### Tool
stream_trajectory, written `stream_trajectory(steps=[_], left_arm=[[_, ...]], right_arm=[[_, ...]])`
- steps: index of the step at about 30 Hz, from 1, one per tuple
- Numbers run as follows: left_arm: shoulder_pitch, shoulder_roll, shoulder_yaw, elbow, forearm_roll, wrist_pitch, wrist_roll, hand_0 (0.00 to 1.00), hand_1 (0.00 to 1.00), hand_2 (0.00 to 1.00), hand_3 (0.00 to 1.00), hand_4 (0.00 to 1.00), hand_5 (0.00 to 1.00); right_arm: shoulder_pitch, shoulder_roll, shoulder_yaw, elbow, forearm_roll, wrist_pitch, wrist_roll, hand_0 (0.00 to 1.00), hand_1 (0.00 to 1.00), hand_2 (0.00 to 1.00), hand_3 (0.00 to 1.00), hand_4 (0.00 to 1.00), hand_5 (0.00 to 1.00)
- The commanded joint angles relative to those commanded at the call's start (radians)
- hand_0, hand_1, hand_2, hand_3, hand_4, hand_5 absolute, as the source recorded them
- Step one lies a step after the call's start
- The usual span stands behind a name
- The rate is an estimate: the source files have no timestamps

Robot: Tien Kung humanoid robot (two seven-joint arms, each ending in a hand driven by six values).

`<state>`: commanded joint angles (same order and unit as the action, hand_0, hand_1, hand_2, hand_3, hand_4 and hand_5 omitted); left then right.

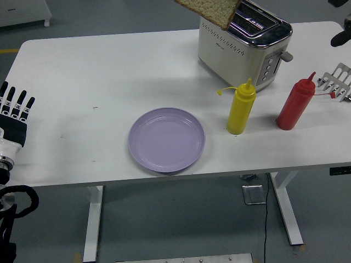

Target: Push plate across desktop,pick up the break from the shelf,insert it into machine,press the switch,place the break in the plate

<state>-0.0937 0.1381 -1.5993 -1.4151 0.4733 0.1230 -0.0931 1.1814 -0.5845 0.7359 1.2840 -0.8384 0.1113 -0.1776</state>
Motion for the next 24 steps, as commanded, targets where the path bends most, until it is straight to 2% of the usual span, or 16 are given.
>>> stream_trajectory(steps=[5,9,17,24], left_arm=[[-0.001,-0.001,-0.001,-0.001,0.000,0.000,0.000,0.852,0.892,0.976,0.833,0.644,0.998],[-0.001,-0.003,-0.002,-0.001,0.000,0.000,0.001,0.851,0.892,0.974,0.833,0.645,0.998],[-0.002,-0.004,-0.006,0.001,0.003,0.002,0.006,0.850,0.891,0.974,0.833,0.645,0.998],[-0.001,-0.005,-0.007,0.001,0.003,0.002,0.006,0.850,0.891,0.974,0.833,0.644,0.998]], right_arm=[[-0.003,-0.015,-0.041,0.042,-0.028,0.102,-0.035,0.250,0.271,0.379,0.488,0.161,0.037],[0.001,-0.012,-0.079,0.078,-0.067,0.151,-0.045,0.249,0.269,0.379,0.488,0.161,0.041],[0.010,0.008,-0.130,0.125,-0.120,0.201,-0.046,0.246,0.269,0.379,0.490,0.161,0.041],[0.018,0.046,-0.149,0.134,-0.147,0.215,-0.038,0.242,0.267,0.378,0.492,0.163,0.043]])
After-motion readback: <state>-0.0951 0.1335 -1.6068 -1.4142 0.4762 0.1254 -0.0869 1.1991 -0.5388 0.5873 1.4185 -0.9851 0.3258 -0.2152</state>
